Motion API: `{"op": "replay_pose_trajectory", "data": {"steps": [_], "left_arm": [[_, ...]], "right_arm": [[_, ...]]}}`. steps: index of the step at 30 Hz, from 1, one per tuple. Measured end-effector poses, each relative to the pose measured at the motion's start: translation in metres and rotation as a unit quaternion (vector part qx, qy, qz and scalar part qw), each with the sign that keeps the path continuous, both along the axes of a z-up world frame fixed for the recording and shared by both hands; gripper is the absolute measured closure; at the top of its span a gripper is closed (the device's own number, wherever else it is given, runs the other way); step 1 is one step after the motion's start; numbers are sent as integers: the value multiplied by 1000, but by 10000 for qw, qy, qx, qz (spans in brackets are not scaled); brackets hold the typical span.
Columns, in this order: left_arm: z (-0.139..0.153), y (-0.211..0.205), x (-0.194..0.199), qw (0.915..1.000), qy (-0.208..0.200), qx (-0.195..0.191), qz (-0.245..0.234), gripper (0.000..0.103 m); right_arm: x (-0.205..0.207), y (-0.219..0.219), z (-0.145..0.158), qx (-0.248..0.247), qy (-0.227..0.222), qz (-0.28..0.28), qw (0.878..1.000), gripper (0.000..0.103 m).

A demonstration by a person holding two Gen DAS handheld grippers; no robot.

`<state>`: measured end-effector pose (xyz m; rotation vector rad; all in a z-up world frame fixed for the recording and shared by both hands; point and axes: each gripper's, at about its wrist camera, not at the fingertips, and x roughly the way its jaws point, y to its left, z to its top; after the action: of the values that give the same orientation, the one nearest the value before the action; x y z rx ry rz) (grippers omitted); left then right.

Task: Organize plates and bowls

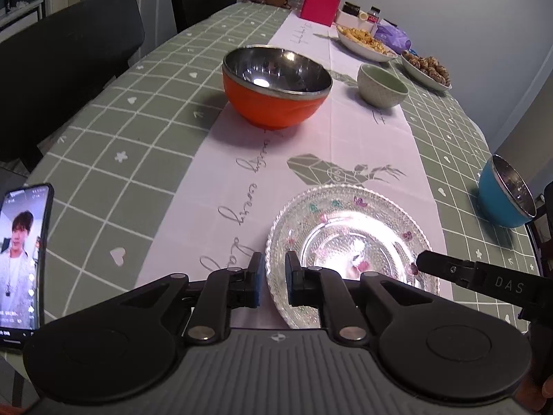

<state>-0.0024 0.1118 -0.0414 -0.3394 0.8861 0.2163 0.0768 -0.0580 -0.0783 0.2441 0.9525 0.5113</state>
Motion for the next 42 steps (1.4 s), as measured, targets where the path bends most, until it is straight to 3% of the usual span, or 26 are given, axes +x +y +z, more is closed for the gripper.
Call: {"op": "replay_pose_trajectory", "data": {"steps": [8,10,13,15,20,26,30,31,33,42], "left_arm": [[7,12,-1,9995,-189,-17,238,82],[8,15,-1,9994,-197,-76,273,81],[7,16,-1,9992,-204,-165,290,78],[5,16,0,9992,-182,-224,274,77],[-7,12,3,9987,-28,-491,151,71],[-20,13,5,9972,9,-710,241,62],[-23,16,5,9953,-4,-928,274,61],[-24,16,6,9946,5,-998,268,61],[-25,17,7,9927,10,-1175,254,64],[-25,24,13,9909,19,-1271,433,68]], "right_arm": [[-3,2,3,-115,-112,-10,9999,91],[-7,4,9,-287,-442,-33,9986,83],[-14,7,22,-495,-1001,49,9937,80],[-14,6,25,-483,-1082,80,9929,77],[0,-3,8,-317,-423,-116,9985,76],[19,-20,-25,592,912,-352,9935,70],[19,-20,-27,789,1058,-382,9905,71],[19,-21,-29,862,1135,-373,9891,77],[19,-21,-30,946,1206,-408,9873,78],[23,-19,-32,1022,1165,-484,9867,79]]}}
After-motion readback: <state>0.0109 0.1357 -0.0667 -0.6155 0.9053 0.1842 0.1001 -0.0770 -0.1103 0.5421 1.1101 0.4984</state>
